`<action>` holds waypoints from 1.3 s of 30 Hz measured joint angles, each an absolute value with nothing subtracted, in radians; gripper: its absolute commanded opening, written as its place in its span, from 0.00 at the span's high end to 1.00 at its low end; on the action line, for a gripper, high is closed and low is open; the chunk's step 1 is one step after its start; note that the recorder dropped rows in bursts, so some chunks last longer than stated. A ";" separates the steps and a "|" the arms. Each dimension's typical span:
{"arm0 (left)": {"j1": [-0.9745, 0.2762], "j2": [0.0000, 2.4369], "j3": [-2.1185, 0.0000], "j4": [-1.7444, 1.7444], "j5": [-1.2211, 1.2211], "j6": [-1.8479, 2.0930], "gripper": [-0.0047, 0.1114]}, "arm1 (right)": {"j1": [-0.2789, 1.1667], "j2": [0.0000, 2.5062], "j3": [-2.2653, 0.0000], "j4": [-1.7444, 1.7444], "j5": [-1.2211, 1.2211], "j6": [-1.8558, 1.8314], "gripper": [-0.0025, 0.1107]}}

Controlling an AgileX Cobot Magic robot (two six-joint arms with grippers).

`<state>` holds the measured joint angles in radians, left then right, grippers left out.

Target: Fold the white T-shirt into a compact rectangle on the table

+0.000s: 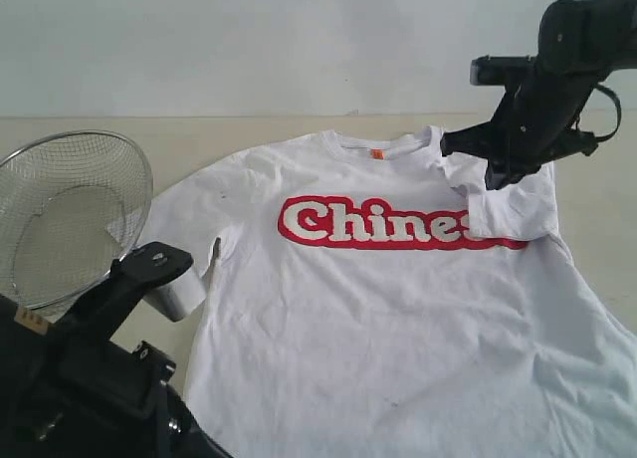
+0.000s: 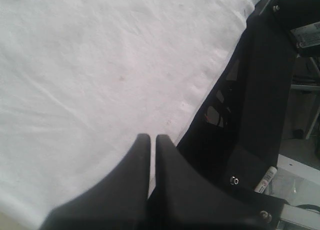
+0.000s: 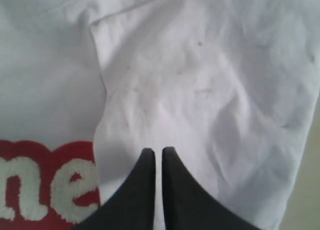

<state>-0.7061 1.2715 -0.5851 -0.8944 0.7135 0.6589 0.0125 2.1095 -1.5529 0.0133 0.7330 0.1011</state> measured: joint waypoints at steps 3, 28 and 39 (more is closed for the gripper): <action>-0.706 1.271 -0.585 -0.894 0.714 0.659 0.92 | 0.012 2.140 -1.553 0.038 0.725 0.104 0.98; -0.706 1.271 -0.585 -0.894 0.715 0.659 0.92 | 0.011 2.124 -1.564 0.226 0.832 -0.041 0.98; -0.706 1.271 -0.585 -0.922 0.713 0.660 0.92 | 0.011 1.868 -1.455 0.247 0.813 -0.006 0.98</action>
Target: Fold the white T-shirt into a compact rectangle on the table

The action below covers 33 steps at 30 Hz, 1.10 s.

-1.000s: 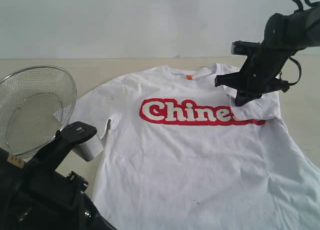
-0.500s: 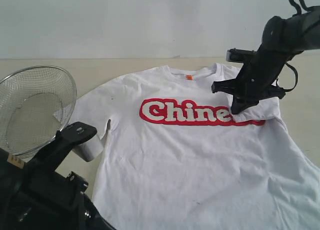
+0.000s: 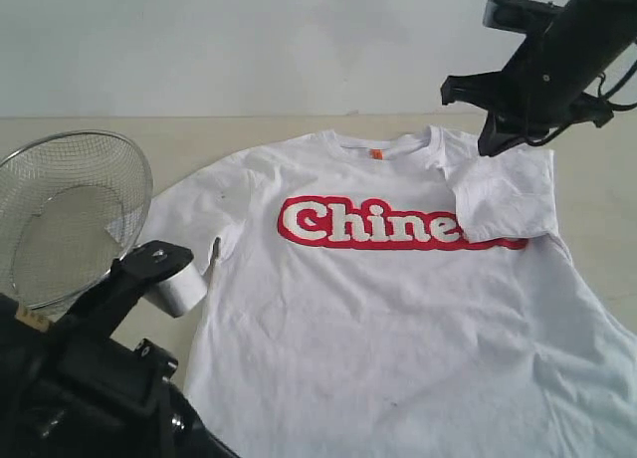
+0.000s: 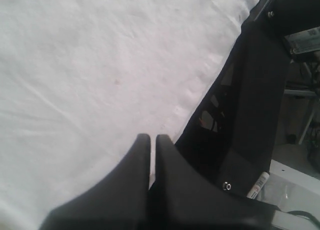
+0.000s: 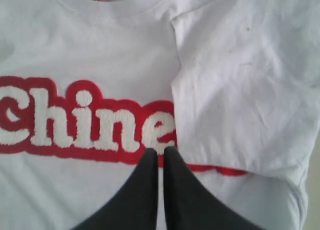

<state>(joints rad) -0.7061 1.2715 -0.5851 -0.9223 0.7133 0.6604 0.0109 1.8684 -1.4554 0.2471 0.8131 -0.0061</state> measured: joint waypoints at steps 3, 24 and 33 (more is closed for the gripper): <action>-0.706 1.271 -0.585 -0.951 0.691 0.660 0.92 | 0.011 1.792 -1.313 0.327 0.755 -0.048 0.98; -0.554 0.926 -0.678 -0.459 0.550 0.219 0.92 | 0.276 1.633 -0.952 0.949 0.499 -0.898 0.98; -0.460 0.888 -0.605 -0.279 0.581 0.043 0.92 | 0.347 1.631 -1.028 0.934 0.405 -0.999 0.98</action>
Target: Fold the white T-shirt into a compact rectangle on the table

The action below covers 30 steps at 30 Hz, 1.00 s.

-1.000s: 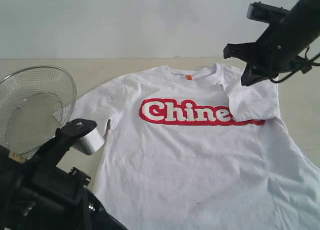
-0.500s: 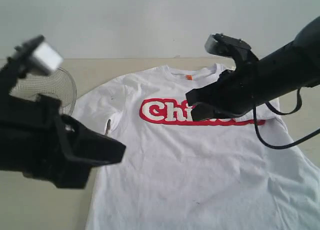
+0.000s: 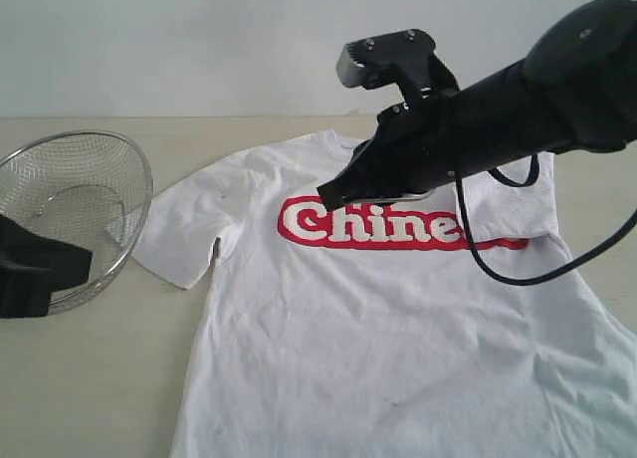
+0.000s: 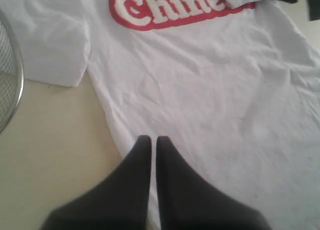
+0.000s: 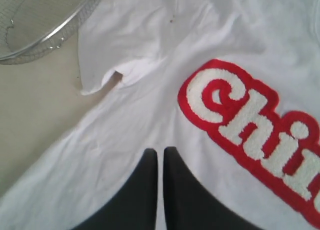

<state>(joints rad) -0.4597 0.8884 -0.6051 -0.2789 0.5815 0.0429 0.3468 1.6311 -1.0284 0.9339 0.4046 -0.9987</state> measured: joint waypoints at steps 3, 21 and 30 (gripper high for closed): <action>-0.448 0.926 -0.577 -0.285 0.543 0.012 0.92 | 0.357 1.629 -1.044 0.937 0.402 -0.985 0.98; -0.443 1.348 -0.574 -0.971 0.237 0.232 0.44 | 0.359 1.628 -0.811 0.905 0.169 -0.913 0.98; -0.443 1.520 -0.574 -1.600 0.216 0.705 0.44 | 0.359 1.626 -0.795 0.906 0.124 -0.916 0.98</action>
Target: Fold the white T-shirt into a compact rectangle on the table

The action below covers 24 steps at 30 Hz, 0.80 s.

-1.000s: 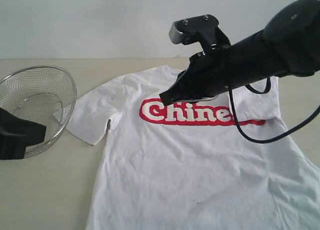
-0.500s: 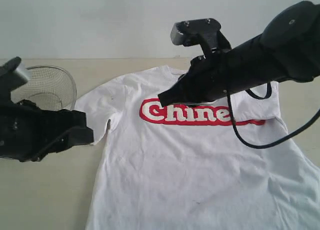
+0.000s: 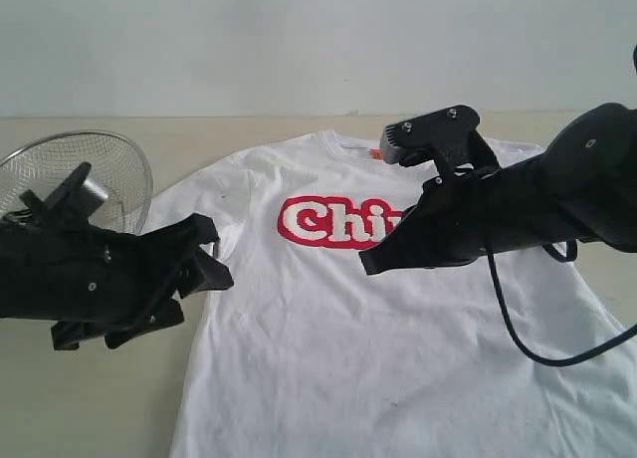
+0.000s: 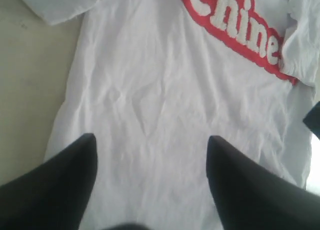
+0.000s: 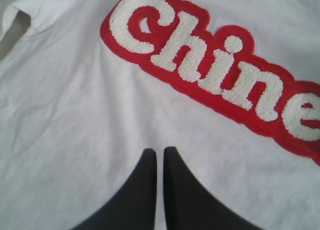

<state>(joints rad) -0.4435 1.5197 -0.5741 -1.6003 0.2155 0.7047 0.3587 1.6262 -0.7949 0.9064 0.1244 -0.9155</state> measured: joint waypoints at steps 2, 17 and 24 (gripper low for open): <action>-0.443 1.571 -0.578 -1.697 0.217 0.818 0.44 | 0.359 1.626 -0.795 0.908 0.129 -0.916 0.98; -0.407 1.736 -0.677 -1.738 0.210 0.885 0.44 | 0.359 1.626 -0.795 0.908 0.145 -0.916 0.98; -0.327 1.798 -0.707 -1.738 0.210 0.936 0.44 | 0.359 1.626 -0.795 0.908 0.147 -0.916 0.98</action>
<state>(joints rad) -0.3268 1.7985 -0.7071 -1.7380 0.2104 0.9355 0.3587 1.6262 -0.7949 0.9083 0.1475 -0.9155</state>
